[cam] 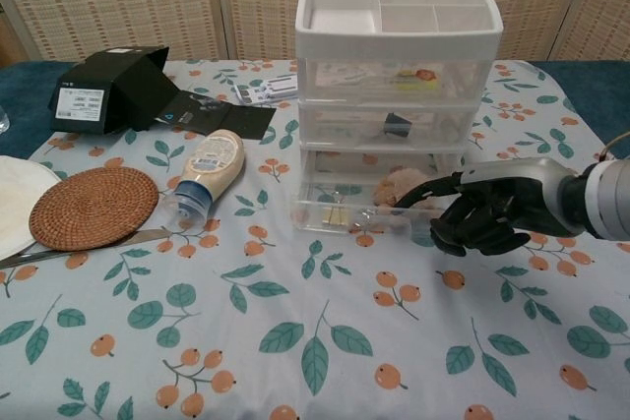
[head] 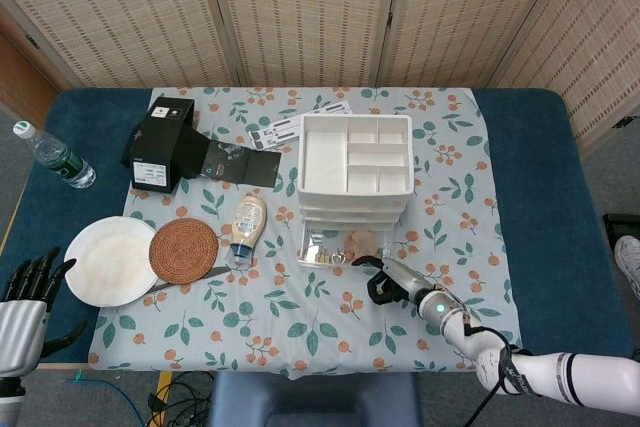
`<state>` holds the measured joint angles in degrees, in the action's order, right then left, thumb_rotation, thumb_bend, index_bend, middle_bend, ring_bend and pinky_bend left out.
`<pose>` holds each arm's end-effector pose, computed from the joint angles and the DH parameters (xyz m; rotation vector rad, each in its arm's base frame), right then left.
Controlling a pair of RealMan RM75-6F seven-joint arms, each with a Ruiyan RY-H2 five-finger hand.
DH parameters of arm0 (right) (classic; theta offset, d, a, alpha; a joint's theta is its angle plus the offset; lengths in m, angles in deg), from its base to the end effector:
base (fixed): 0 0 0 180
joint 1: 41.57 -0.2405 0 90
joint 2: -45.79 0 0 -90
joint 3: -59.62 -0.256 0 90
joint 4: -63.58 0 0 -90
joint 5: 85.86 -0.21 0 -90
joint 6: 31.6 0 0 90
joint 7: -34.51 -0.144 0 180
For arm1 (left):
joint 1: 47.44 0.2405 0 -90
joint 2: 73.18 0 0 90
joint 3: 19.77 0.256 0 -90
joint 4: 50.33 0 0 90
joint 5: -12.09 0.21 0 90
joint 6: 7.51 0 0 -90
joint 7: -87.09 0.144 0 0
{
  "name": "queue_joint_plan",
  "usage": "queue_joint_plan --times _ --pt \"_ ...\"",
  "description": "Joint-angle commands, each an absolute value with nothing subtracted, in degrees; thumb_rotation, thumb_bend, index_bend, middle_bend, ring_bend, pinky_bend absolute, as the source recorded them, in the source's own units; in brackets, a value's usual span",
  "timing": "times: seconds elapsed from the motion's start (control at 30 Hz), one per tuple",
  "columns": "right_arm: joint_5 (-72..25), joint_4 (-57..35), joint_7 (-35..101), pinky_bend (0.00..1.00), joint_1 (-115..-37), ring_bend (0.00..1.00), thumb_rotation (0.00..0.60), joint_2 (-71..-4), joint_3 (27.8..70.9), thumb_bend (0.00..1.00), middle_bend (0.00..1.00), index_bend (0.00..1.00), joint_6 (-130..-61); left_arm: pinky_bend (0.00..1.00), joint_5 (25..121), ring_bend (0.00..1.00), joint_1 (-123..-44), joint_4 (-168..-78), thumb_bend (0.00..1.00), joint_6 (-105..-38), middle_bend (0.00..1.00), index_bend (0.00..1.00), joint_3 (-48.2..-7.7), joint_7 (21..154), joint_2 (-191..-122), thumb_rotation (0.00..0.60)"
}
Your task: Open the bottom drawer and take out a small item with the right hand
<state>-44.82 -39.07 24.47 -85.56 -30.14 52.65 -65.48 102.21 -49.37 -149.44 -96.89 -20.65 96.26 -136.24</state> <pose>-0.1620 -0.2856 -0.0166 1.6080 -2.0831 0.7688 -0.2866 0.1569 0.1570 -1.4144 -0.8289 -0.8863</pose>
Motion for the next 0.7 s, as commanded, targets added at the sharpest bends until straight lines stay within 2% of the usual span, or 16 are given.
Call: queue_joint_plan --times 0.03,0.3,0.43,0.7 --pt "-43.9 -40.1 24.2 1.00 -84.9 1.00 0.600 -29.6 53.2 0.70 0.75 0.17 -65.4 0.07 102.2 0.08 -49.4 -149.4 0.18 -96.9 0.04 0.13 -20.6 96.2 -136.3 0.600" --pt "-41.6 -42.8 23.8 1.00 -83.6 1.00 0.600 -28.2 54.0 0.70 0.75 0.17 -66.0 0.07 102.3 0.08 -49.5 -149.1 0.17 -96.8 0.04 0.13 -20.7 95.9 -136.5 0.600" --pt "-39.6 -44.8 23.5 1.00 -82.8 1.00 0.600 -26.8 53.4 0.69 0.75 0.07 -67.2 0.07 102.4 0.08 -49.5 -149.1 0.18 -96.8 0.04 0.13 -20.6 95.8 -136.6 0.600" --pt "-37.6 -48.6 24.0 1.00 -83.1 1.00 0.600 -22.8 51.4 0.59 0.75 0.06 -68.9 0.07 102.8 0.08 -49.4 -149.1 0.18 -97.2 0.04 0.13 -20.6 95.6 -136.6 0.600"
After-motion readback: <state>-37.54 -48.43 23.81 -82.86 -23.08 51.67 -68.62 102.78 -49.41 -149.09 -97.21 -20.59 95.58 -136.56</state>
